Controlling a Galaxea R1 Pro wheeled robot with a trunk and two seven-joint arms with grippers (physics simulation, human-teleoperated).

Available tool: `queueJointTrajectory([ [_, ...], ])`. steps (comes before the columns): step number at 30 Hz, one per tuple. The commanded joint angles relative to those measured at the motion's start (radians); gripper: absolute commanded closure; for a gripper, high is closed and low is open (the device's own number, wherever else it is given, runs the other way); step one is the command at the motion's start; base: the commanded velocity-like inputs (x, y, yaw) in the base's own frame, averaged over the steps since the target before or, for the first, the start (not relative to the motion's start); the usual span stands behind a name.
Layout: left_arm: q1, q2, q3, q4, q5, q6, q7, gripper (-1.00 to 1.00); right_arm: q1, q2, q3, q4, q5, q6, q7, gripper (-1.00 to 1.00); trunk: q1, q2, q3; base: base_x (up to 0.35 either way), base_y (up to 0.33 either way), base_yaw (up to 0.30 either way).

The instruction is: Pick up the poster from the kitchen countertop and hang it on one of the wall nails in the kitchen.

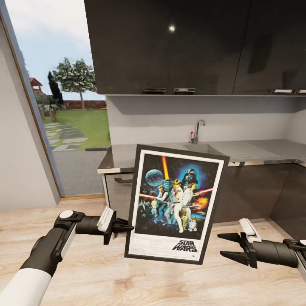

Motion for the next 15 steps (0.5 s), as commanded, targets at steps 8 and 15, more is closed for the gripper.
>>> queueJointTrajectory([
  [8, -0.001, 0.0, -0.018, -0.009, 0.004, 0.006, -0.002, 1.0, -0.02, 0.007, 0.001, 0.014, -0.001, 0.008, 0.002, -1.0, 0.0, -0.001, -0.001, 0.0, 0.0, 0.0],
  [15, -0.001, 0.0, -0.037, -0.011, 0.005, 0.006, -0.002, 1.0, -0.027, 0.016, 0.071, 0.016, -0.001, 0.007, -0.001, -1.0, 0.0, -0.001, -0.001, 0.0, 0.0, 0.0],
])
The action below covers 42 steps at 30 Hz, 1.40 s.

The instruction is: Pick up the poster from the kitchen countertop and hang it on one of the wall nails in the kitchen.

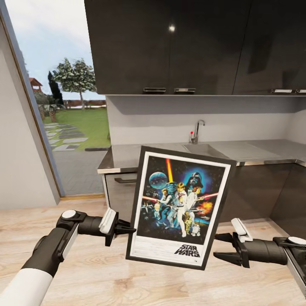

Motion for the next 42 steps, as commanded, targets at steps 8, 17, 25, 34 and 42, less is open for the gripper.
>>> queueJointTrajectory([
  [8, -0.001, 0.001, -0.004, -0.023, 0.004, 0.007, -0.002, 1.0, -0.028, 0.003, 0.024, 0.001, -0.002, 0.01, 0.001, -1.0, 0.0, -0.001, -0.001, 0.0, 0.0, 0.0],
  [17, -0.001, 0.001, -0.005, -0.027, 0.005, 0.007, -0.002, 1.0, -0.033, 0.003, 0.028, 0.002, -0.002, -0.012, 0.002, -1.0, 0.0, -0.001, -0.001, 0.0, 0.0, 0.0],
  [25, -0.001, 0.001, -0.005, -0.027, 0.005, 0.007, -0.002, 1.0, -0.034, 0.003, 0.029, 0.004, -0.002, -0.041, 0.003, -1.0, 0.0, -0.001, -0.001, 0.0, 0.0, 0.0],
  [34, -0.001, 0.003, -0.003, -0.028, 0.005, 0.009, -0.002, 1.0, -0.033, 0.003, 0.031, 0.006, -0.002, -0.045, 0.003, -1.0, 0.0, -0.001, -0.001, 0.0, 0.0, 0.0],
  [42, -0.001, 0.003, -0.003, -0.027, 0.005, 0.009, -0.002, 1.0, -0.034, 0.003, 0.031, 0.006, -0.002, -0.046, 0.003, -1.0, 0.0, -0.001, -0.001, 0.0, 0.0, 0.0],
])
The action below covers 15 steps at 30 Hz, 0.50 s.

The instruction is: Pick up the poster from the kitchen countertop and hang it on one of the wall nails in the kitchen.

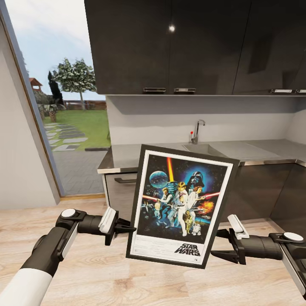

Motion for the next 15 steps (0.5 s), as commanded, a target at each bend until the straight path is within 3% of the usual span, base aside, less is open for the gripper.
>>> queueJointTrajectory([
  [1, -0.001, 0.001, -0.002, 0.0, 0.003, 0.006, -0.002, 1.0, -0.001, 0.0, 0.0, 0.0, -0.002, 0.011, 0.003, -1.0, 0.0, -0.001, -0.001, 0.0, 0.0, 0.0],
  [12, -0.001, 0.005, -0.002, 0.0, 0.003, 0.006, -0.002, 1.0, 0.0, 0.0, 0.0, 0.0, -0.002, 0.01, 0.003, -1.0, 0.0, -0.001, -0.001, 0.0, 0.0, 0.0],
  [13, -0.001, 0.005, -0.002, 0.0, 0.003, 0.006, -0.002, 1.0, 0.0, 0.0, 0.0, 0.0, -0.002, 0.01, 0.003, 1.0, 0.0, -0.001, -0.001, 0.0, 0.0, 0.0],
  [15, -0.001, 0.006, -0.002, 0.0, 0.003, 0.006, -0.002, 1.0, -0.001, 0.0, 0.0, 0.004, -0.002, 0.01, 0.003, 1.0, 0.0, -0.001, -0.001, 0.0, 0.0, 0.0],
])
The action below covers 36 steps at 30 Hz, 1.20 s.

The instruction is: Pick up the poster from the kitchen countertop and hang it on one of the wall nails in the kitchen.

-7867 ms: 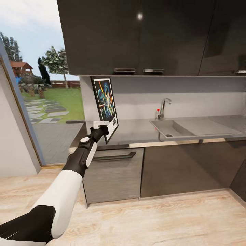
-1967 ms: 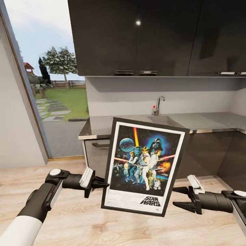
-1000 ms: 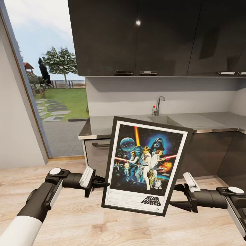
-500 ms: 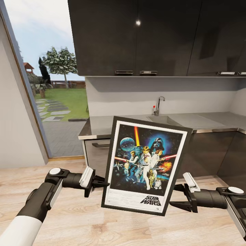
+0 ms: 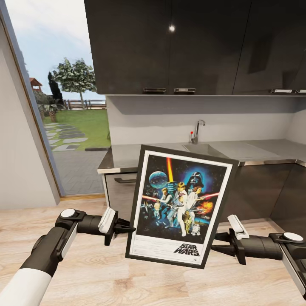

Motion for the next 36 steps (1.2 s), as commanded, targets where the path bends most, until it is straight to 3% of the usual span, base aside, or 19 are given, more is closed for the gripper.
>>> queueJointTrajectory([
  [1, -0.001, 0.001, -0.002, 0.0, 0.002, 0.009, -0.002, 1.0, 0.0, 0.0, 0.001, 0.002, -0.003, 0.011, 0.004, 1.0, 0.0, -0.001, -0.001, 0.0, 0.0, 0.0],
  [3, -0.001, 0.002, -0.002, 0.0, 0.002, 0.01, -0.002, 1.0, 0.0, 0.0, 0.001, 0.009, -0.003, 0.011, 0.004, 1.0, 0.0, -0.001, -0.001, 0.0, 0.0, 0.0],
  [4, -0.001, 0.002, -0.002, 0.0, 0.002, 0.01, -0.002, -1.0, 0.0, 0.0, 0.001, 0.012, -0.003, 0.011, 0.004, 1.0, 0.0, -0.001, -0.001, 0.0, 0.0, 0.0],
  [19, -0.001, 0.006, 0.001, 0.005, 0.002, 0.014, -0.002, -1.0, 0.0, 0.0, 0.0, 0.017, -0.003, 0.01, 0.004, 1.0, 0.0, -0.001, -0.001, 0.0, 0.0, 0.0],
  [22, -0.001, 0.033, 0.002, 0.006, 0.004, 0.014, -0.002, -1.0, 0.0, 0.0, 0.001, 0.017, -0.003, 0.01, 0.004, 1.0, 0.0, -0.001, -0.001, 0.0, 0.0, 0.0],
  [29, -0.001, 0.053, 0.005, 0.007, 0.003, 0.014, -0.002, -1.0, 0.0, 0.0, 0.001, 0.017, -0.003, 0.009, 0.004, 1.0, 0.0, -0.001, -0.001, 0.0, 0.0, 0.0],
  [31, -0.001, 0.088, 0.006, 0.006, 0.004, 0.015, -0.002, -1.0, 0.0, 0.0, 0.001, 0.017, -0.003, 0.009, 0.004, 1.0, 0.0, -0.001, -0.001, 0.0, 0.0, 0.0],
  [36, -0.001, 0.112, 0.007, 0.012, 0.003, 0.015, -0.002, -1.0, -0.001, 0.0, 0.001, 0.017, -0.003, 0.009, 0.004, 1.0, 0.0, -0.001, -0.001, 0.0, 0.0, 0.0],
])
